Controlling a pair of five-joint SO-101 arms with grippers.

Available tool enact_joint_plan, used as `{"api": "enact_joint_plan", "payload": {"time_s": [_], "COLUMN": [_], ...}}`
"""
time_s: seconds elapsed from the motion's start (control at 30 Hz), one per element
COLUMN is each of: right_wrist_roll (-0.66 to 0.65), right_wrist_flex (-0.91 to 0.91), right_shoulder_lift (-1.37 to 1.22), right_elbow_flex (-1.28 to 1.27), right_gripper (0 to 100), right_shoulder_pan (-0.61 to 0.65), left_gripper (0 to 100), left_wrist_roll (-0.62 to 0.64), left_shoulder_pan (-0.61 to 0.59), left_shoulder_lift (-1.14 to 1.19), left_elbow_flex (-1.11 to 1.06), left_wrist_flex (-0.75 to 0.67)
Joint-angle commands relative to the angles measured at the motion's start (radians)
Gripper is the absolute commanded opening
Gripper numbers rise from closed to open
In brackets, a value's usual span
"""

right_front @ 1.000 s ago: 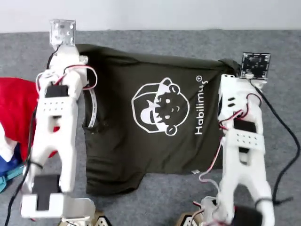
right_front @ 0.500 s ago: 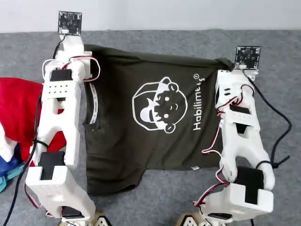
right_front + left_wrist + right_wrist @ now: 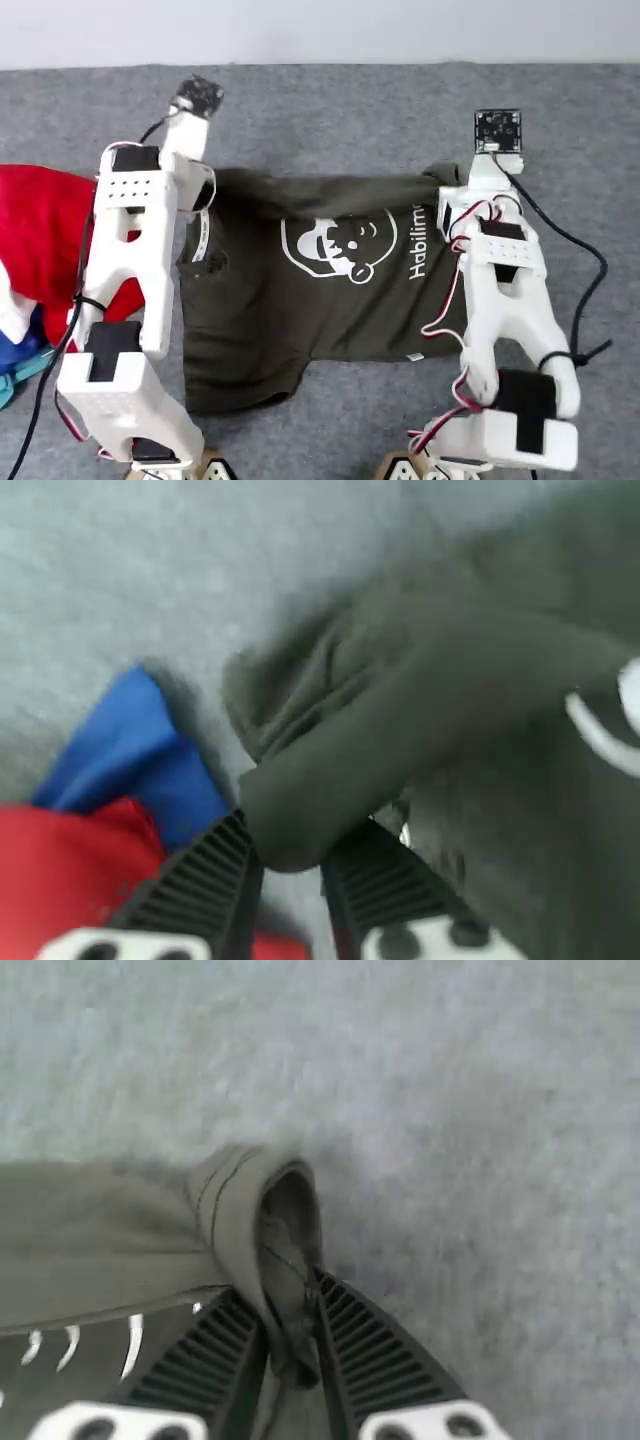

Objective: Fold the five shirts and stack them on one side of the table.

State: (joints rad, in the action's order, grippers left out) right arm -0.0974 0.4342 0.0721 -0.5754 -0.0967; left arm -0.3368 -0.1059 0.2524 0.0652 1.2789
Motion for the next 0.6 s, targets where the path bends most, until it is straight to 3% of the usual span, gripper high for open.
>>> {"api": "enact_joint_plan", "payload": {"time_s": [0.0,0.23,0.4,0.57], "right_wrist_roll": [-0.005,-0.009,-0.011,-0.011], "right_wrist_flex": [0.131,0.438,0.616,0.725], "right_shoulder_lift": [0.088,0.15,0.154,0.151], "right_elbow_flex": [0.066,0.066,0.066,0.066], "right_gripper": [0.9,0.9,0.9,0.9], "right_shoulder_pan": [0.008,0.007,0.005,0.005], "left_gripper": [2,2,2,2], "left_wrist_roll": [-0.117,-0.143,-0.161,-0.256], "left_shoulder_pan": [0.002,0.002,-0.049,-0.074], "left_shoulder_lift": [-0.015,-0.015,-0.069,-0.221], "left_elbow_flex": [0.084,0.219,0.147,-0.113], "left_wrist_flex": [0.195,0.48,0.479,0.479]}}
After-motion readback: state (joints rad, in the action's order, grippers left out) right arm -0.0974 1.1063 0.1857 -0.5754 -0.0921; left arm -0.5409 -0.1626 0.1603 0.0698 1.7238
